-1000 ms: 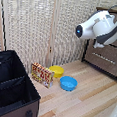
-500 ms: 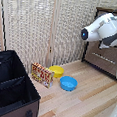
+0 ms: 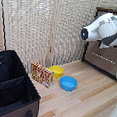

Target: With caution, bring your gripper towards the upper drawer's hold. Grasp the drawer hold tightly with your gripper tool. Pull the drawer in your direction to reveal the contents of the top drawer.

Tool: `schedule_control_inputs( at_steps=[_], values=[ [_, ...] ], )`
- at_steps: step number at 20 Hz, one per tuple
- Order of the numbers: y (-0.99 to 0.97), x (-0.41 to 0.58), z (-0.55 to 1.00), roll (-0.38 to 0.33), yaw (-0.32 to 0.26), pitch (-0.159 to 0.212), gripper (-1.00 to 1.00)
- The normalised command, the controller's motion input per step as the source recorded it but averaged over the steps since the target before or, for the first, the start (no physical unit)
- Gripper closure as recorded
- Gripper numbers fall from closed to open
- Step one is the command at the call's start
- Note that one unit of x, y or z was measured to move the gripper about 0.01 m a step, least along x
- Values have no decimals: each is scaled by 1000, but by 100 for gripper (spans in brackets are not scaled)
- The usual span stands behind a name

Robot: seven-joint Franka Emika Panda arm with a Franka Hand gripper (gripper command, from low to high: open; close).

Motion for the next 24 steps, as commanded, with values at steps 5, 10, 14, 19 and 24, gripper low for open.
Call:
schedule_control_inputs(
  at_steps=[5, 10, 14, 19, 24],
  values=[
    [677, 102, -174, 26, -67, -24, 100],
    [893, 116, -279, 0, -88, -55, 100],
    [896, 165, -223, 16, -70, -45, 100],
    [896, 158, -198, 18, -69, -47, 100],
    [906, 196, -257, 15, -62, -35, 100]
  ],
)
